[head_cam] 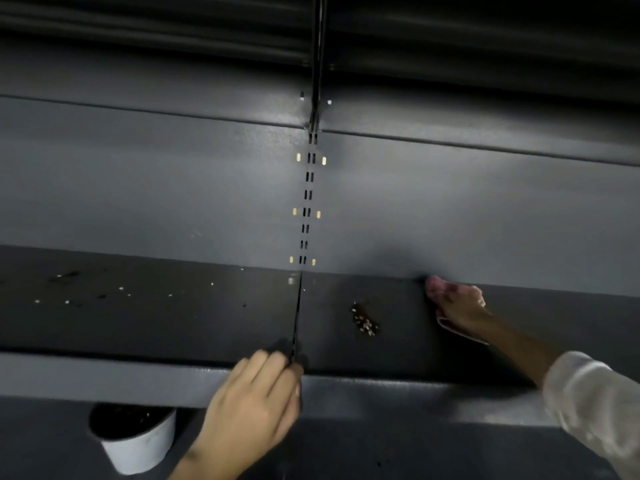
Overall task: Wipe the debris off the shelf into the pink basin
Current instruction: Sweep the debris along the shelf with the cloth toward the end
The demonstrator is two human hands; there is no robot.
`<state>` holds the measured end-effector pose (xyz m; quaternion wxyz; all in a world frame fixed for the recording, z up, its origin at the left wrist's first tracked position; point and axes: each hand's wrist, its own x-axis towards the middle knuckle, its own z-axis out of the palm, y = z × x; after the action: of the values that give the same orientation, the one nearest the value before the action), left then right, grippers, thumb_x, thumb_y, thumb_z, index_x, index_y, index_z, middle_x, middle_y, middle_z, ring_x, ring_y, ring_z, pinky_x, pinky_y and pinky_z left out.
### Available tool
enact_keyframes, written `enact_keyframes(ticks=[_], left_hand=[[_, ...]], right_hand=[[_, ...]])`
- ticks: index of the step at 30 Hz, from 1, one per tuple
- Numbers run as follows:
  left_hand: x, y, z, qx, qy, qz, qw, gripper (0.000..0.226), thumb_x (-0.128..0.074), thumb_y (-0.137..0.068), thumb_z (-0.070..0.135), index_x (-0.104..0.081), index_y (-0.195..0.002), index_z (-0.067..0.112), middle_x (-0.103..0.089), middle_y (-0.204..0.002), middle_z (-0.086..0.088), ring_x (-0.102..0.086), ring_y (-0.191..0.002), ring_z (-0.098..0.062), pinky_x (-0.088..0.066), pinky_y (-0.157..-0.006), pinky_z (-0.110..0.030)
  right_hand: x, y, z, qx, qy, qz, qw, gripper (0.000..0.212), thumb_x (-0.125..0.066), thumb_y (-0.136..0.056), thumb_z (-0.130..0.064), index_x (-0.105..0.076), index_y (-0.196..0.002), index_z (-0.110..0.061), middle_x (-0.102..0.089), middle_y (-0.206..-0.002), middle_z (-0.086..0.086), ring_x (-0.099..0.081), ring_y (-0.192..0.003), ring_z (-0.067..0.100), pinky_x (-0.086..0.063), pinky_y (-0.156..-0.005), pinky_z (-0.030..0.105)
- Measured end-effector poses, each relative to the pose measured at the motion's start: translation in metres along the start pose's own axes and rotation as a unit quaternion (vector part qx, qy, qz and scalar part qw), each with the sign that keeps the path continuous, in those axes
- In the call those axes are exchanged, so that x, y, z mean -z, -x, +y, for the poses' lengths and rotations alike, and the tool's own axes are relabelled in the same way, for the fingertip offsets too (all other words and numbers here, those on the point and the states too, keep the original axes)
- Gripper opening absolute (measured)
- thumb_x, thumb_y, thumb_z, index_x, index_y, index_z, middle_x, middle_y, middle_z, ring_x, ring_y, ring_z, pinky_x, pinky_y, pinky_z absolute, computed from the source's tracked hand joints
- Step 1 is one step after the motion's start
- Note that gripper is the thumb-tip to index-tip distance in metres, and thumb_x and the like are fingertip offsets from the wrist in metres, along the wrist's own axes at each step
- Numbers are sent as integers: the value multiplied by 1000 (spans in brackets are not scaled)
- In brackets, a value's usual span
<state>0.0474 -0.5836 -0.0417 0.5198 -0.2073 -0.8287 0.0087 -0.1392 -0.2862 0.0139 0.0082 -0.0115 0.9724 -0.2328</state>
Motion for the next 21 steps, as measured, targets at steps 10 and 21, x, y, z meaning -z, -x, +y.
enact_keyframes(ticks=[10, 21], left_hand=[[-5, -3, 1, -6, 14, 47, 999, 21, -35, -92, 22, -55, -92, 15, -69, -69, -7, -45, -75, -19, -38, -62, -25], [7, -5, 11, 51, 14, -38, 998, 57, -26, -96, 26, -76, -72, 19, -74, -82, 3, -65, -74, -13, -41, -68, -23]], right_hand=[[-41, 5, -77, 241, -69, -103, 963, 27, -35, -97, -26, -56, -86, -39, -54, -50, -14, -50, -43, -8, -39, -49, 8], [-16, -42, -60, 211, -115, -86, 967, 38, -30, -98, -17, -61, -108, 1, -61, -113, 32, -56, -103, 44, -42, -92, 34]])
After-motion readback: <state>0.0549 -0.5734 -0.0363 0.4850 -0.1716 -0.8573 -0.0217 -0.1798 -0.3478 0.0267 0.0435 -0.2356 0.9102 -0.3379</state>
